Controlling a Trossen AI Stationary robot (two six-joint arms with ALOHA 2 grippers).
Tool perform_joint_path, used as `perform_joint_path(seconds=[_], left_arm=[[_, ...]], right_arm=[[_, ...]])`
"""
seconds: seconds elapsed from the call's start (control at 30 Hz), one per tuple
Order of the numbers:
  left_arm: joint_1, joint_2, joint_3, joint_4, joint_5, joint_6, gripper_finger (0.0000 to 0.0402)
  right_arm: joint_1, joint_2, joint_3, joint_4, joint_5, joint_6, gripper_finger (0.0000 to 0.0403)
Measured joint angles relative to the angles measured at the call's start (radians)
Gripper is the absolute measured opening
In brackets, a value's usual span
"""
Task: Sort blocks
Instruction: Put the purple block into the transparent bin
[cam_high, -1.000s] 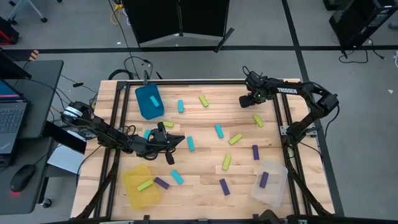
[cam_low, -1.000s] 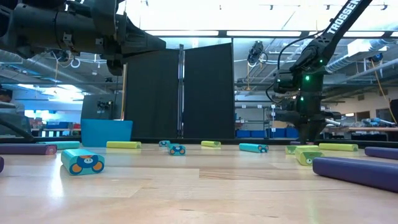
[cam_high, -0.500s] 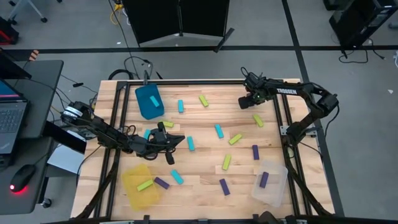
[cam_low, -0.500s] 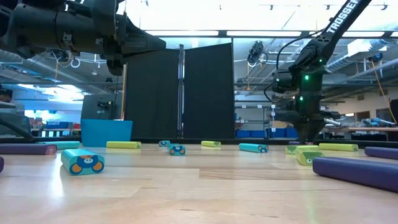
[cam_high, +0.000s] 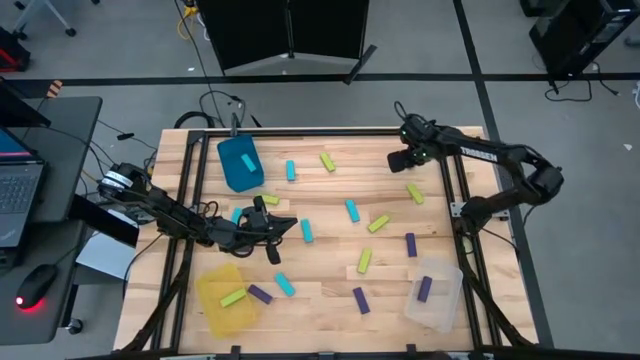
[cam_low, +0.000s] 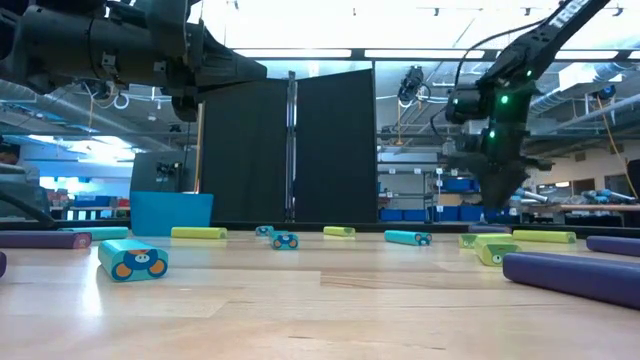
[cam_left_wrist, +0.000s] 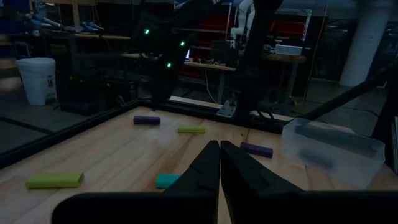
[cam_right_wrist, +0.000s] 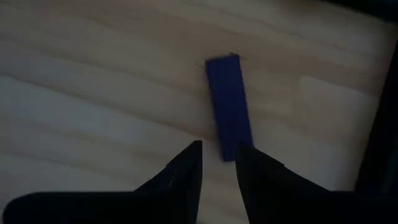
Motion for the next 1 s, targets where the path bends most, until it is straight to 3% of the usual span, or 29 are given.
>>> perform_joint_path(seconds=[0.2, 0.43, 0.73, 1.0], left_arm=[[0.0, 0.0, 0.0, 0.016, 0.0, 0.0, 0.0023], [0.002, 0.0, 0.0, 0.018, 0.0, 0.013, 0.0023], [0.002, 0.0, 0.0, 0.018, 0.0, 0.013, 0.0023], [0.002, 0.0, 0.0, 0.018, 0.0, 0.012, 0.0023]], right_arm=[[0.015, -0.051, 0.0, -0.011, 0.002, -0.01, 0.0087], [0.007, 0.005, 0.0, 0.03, 0.002, -0.073, 0.0096], [-0.003, 0.111, 0.0, 0.049, 0.078, -0.07, 0.0181], [-0.035, 0.185, 0.001, 0.085, 0.051, -0.071, 0.0251]])
